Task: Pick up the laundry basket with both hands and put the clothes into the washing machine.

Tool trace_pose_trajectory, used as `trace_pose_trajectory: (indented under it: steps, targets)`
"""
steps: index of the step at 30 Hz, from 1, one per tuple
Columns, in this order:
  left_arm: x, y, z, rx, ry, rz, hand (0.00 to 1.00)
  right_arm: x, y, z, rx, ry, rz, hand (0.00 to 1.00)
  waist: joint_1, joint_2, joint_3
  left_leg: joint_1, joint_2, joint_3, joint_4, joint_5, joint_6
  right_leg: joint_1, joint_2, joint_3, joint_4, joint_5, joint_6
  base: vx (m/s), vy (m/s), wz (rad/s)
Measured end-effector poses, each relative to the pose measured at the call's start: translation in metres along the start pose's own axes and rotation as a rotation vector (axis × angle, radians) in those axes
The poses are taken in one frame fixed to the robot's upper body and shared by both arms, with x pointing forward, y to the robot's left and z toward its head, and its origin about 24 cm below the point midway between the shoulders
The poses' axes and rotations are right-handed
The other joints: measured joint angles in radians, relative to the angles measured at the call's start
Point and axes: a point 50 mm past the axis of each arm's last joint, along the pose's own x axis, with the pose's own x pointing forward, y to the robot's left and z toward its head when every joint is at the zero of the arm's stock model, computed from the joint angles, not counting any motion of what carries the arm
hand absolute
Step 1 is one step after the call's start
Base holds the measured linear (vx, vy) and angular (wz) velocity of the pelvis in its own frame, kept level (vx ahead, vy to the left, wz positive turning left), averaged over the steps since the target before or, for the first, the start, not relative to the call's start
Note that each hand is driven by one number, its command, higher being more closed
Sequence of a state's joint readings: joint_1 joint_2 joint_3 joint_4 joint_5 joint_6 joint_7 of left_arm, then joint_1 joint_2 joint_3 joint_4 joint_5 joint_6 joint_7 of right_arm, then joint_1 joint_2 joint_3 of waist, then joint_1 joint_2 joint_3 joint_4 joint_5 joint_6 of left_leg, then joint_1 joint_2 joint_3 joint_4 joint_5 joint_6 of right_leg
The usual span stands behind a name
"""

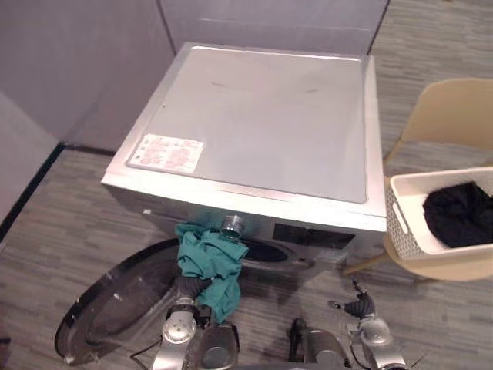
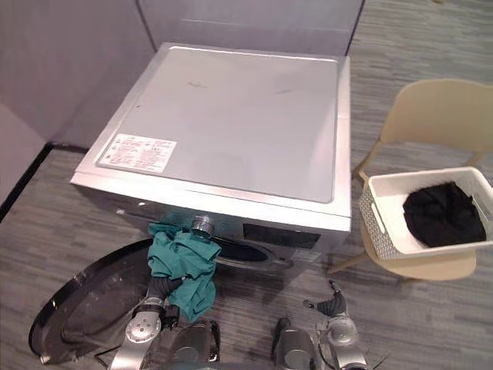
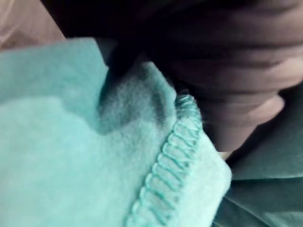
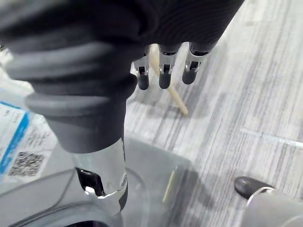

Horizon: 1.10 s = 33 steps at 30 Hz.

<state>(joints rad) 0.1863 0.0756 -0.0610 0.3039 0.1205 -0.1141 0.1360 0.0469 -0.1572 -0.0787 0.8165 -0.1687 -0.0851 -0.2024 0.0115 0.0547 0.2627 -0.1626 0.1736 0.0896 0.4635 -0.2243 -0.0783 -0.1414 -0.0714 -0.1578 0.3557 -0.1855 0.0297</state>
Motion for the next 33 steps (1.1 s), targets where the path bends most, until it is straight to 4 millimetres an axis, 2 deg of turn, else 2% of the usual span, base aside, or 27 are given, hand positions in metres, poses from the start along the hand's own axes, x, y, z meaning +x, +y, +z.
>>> trace_pose_trajectory:
  steps: [3, 5, 7, 8, 9, 10, 11, 13, 17, 18, 19, 21, 22, 24, 25, 27, 29, 32, 33]
  targets:
    - [0.007, -0.001, 0.009, 0.015, -0.035, -0.014, 1.0, -0.001, 0.007, 0.001, 0.018, 0.003, 0.01, 0.0, 0.001, -0.035, 0.04, -0.039, -0.018, 0.013, 0.022, 0.0, 0.0, -0.073, -0.028, 0.018, 0.077, -0.007, 0.011, -0.06, 0.094, -0.07]
    - [0.009, -0.001, 0.013, 0.012, -0.048, -0.008, 1.0, 0.001, 0.008, 0.011, 0.032, -0.025, -0.001, 0.0, 0.003, -0.041, 0.091, -0.083, -0.013, 0.017, 0.121, -0.017, 0.012, -0.115, -0.038, 0.022, 0.166, -0.015, 0.019, -0.13, 0.044, -0.11]
    - [0.011, 0.0, 0.02, 0.0, -0.073, 0.015, 1.0, 0.003, 0.006, 0.022, 0.059, -0.068, -0.014, 0.0, 0.003, -0.044, 0.12, -0.155, -0.002, 0.016, 0.229, -0.063, 0.014, -0.19, -0.048, 0.024, 0.276, -0.055, 0.022, -0.17, 0.031, -0.09]
    - [0.012, 0.002, 0.025, -0.014, -0.093, 0.033, 1.0, 0.003, 0.005, 0.028, 0.076, -0.09, -0.024, 0.0, 0.003, -0.047, 0.129, -0.204, 0.002, 0.015, 0.289, -0.104, 0.017, -0.242, -0.054, 0.026, 0.338, -0.09, 0.023, -0.21, 0.022, -0.01]
    - [0.016, 0.001, 0.035, -0.033, -0.127, 0.045, 1.0, 0.004, 0.004, 0.035, 0.092, -0.113, -0.039, 0.0, 0.002, -0.045, 0.141, -0.259, 0.01, 0.009, 0.345, -0.177, 0.026, -0.308, -0.061, 0.026, 0.416, -0.14, 0.026, -0.28, 0.018, 0.03]
    - [0.024, 0.001, 0.049, -0.042, -0.172, 0.065, 1.0, 0.006, 0.004, 0.051, 0.12, -0.159, -0.049, 0.0, 0.004, -0.058, 0.184, -0.336, 0.02, 0.008, 0.451, -0.212, 0.035, -0.388, -0.073, 0.034, 0.524, -0.174, 0.024, -0.23, 0.014, 0.03]
    - [0.025, 0.001, 0.051, -0.044, -0.181, 0.071, 1.0, 0.006, 0.004, 0.054, 0.128, -0.172, -0.051, 0.0, 0.005, -0.059, 0.189, -0.353, 0.022, 0.006, 0.472, -0.217, 0.034, -0.405, -0.074, 0.036, 0.544, -0.179, 0.023, -0.28, 0.011, -0.05]
    - [0.032, 0.0, 0.067, -0.066, -0.229, 0.094, 1.0, 0.007, 0.004, 0.082, 0.181, -0.259, -0.065, 0.0, 0.005, -0.072, 0.207, -0.5, 0.039, -0.009, 0.616, -0.266, 0.041, -0.552, -0.075, 0.05, 0.68, -0.221, 0.019, -0.28, 0.015, -0.12]
    - [0.041, -0.007, 0.099, -0.121, -0.325, 0.118, 1.0, -0.002, 0.005, 0.118, 0.27, -0.394, -0.094, 0.0, 0.005, -0.079, 0.246, -0.697, 0.066, -0.033, 0.794, -0.299, 0.046, -0.742, -0.086, 0.052, 0.849, -0.249, 0.011, -0.2, -0.001, -0.06]
    - [0.045, -0.009, 0.114, -0.136, -0.373, 0.123, 1.0, -0.005, 0.004, 0.133, 0.298, -0.452, -0.104, 0.0, 0.005, -0.09, 0.255, -0.773, 0.072, -0.042, 0.854, -0.308, 0.042, -0.818, -0.087, 0.058, 0.909, -0.256, 0.002, -0.15, -0.016, -0.05]
    - [0.046, -0.01, 0.122, -0.14, -0.397, 0.121, 1.0, -0.007, 0.002, 0.138, 0.307, -0.473, -0.111, 0.0, 0.005, -0.092, 0.257, -0.806, 0.074, -0.049, 0.879, -0.309, 0.042, -0.85, -0.088, 0.058, 0.933, -0.26, 0.0, -0.14, -0.027, -0.04]
    - [0.051, -0.012, 0.157, -0.159, -0.504, 0.126, 1.0, -0.013, -0.006, 0.159, 0.343, -0.566, -0.139, 0.0, 0.006, -0.104, 0.265, -0.933, 0.084, -0.067, 0.975, -0.324, 0.035, -0.976, -0.088, 0.062, 1.029, -0.274, -0.012, -0.1, -0.042, -0.07]
    - [0.052, -0.012, 0.164, -0.16, -0.523, 0.13, 1.0, -0.014, -0.007, 0.162, 0.348, -0.581, -0.142, 0.0, 0.005, -0.107, 0.268, -0.95, 0.087, -0.068, 0.992, -0.328, 0.035, -0.996, -0.088, 0.065, 1.047, -0.277, -0.013, -0.08, -0.052, -0.09]
    - [0.056, -0.014, 0.199, -0.169, -0.619, 0.135, 1.0, -0.02, -0.017, 0.173, 0.387, -0.636, -0.178, 0.0, 0.001, -0.109, 0.269, -1.034, 0.089, -0.083, 1.065, -0.336, 0.035, -1.085, -0.088, 0.078, 1.124, -0.292, -0.015, -0.07, -0.078, -0.05]
    - [0.056, -0.013, 0.209, -0.169, -0.65, 0.143, 1.0, -0.022, -0.019, 0.177, 0.395, -0.656, -0.185, 0.0, -0.001, -0.109, 0.269, -1.055, 0.09, -0.087, 1.084, -0.338, 0.033, -1.107, -0.088, 0.079, 1.143, -0.295, -0.017, -0.07, -0.087, -0.04]
    - [0.056, -0.003, 0.252, -0.149, -0.782, 0.182, 1.0, -0.029, -0.025, 0.187, 0.415, -0.725, -0.197, 0.0, -0.013, -0.11, 0.27, -1.132, 0.091, -0.102, 1.144, -0.346, 0.024, -1.182, -0.088, 0.08, 1.205, -0.305, -0.025, -0.05, -0.078, -0.02]
    - [0.054, 0.007, 0.278, -0.126, -0.861, 0.229, 1.0, -0.035, -0.028, 0.194, 0.431, -0.772, -0.2, 0.0, -0.025, -0.113, 0.272, -1.17, 0.092, -0.107, 1.167, -0.346, 0.022, -1.223, -0.088, 0.083, 1.232, -0.306, -0.026, -0.03, -0.076, -0.02]
    - [0.043, 0.034, 0.329, -0.033, -1.024, 0.333, 1.0, -0.043, -0.03, 0.203, 0.458, -0.838, -0.198, 0.0, -0.05, -0.123, 0.276, -1.214, 0.103, -0.109, 1.19, -0.345, 0.021, -1.275, -0.081, 0.087, 1.254, -0.303, -0.033, -0.01, -0.073, -0.1]
    - [0.034, 0.041, 0.352, -0.004, -1.1, 0.37, 1.0, -0.047, -0.031, 0.206, 0.464, -0.863, -0.195, 0.0, -0.054, -0.123, 0.276, -1.23, 0.106, -0.112, 1.192, -0.343, 0.02, -1.289, -0.079, 0.084, 1.254, -0.3, -0.036, 0.02, -0.063, -0.09]
